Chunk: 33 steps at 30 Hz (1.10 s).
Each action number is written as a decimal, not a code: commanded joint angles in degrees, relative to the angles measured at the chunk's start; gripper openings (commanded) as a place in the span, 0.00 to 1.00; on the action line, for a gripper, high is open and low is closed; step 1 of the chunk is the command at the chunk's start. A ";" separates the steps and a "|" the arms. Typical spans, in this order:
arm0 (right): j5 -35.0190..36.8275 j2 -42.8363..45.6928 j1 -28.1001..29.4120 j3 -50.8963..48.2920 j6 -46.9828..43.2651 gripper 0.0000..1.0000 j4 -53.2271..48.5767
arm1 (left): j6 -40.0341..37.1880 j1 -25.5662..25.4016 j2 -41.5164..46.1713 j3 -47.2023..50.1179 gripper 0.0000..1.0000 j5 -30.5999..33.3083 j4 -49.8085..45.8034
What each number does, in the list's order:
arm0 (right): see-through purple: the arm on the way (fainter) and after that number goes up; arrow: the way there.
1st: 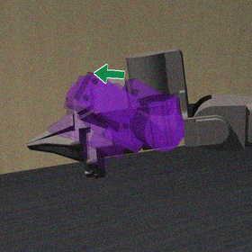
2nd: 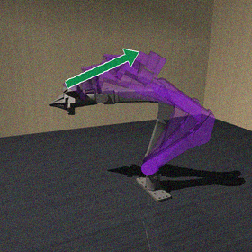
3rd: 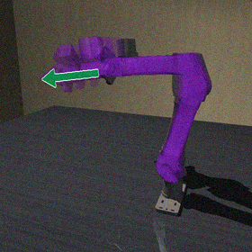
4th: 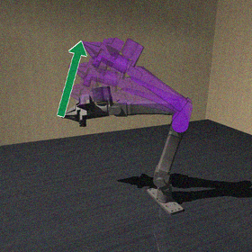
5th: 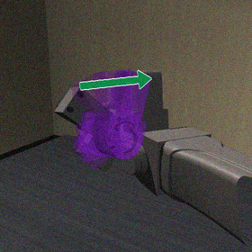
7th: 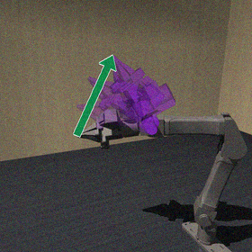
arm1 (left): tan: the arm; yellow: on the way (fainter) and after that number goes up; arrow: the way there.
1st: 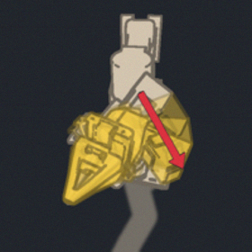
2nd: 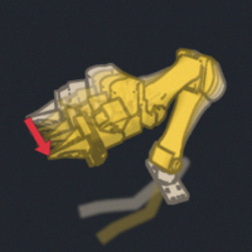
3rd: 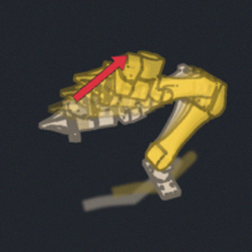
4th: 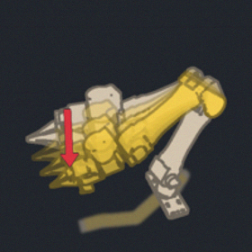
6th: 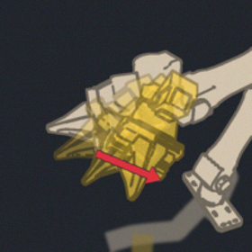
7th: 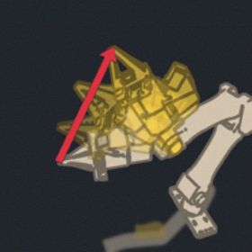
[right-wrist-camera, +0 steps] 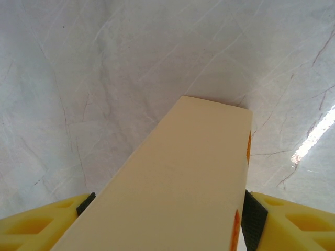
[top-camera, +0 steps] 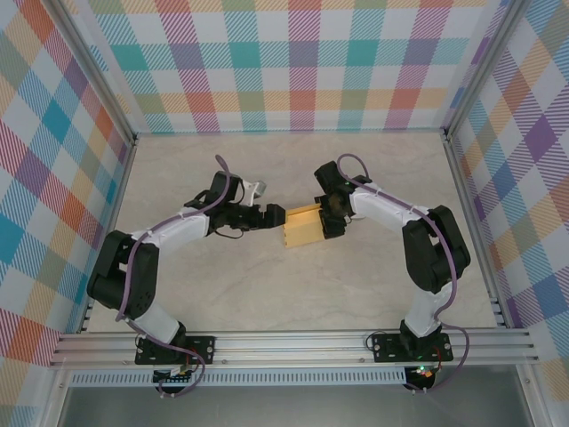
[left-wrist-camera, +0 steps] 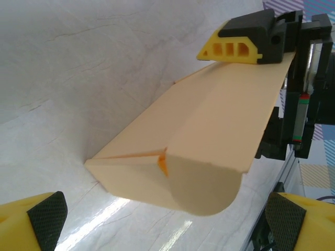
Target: Fold the paper box
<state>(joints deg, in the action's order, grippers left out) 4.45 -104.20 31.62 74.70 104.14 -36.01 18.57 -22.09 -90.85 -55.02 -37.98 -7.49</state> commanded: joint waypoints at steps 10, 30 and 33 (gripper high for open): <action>-1.83 -2.42 0.64 -0.17 -0.33 0.73 -3.49 | 1.40 4.65 3.15 4.58 0.98 0.00 0.63; -2.40 -3.43 1.25 0.89 -0.32 0.73 -3.60 | 1.35 -0.06 0.13 3.93 0.98 -2.57 2.42; -2.48 -3.55 1.34 0.89 -0.33 0.73 -3.76 | 1.34 -0.06 -0.02 3.73 0.98 -2.80 2.43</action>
<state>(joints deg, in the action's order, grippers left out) 3.62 -105.08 32.18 75.66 104.14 -36.03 20.27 -21.67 -90.59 -50.81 -39.64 -5.61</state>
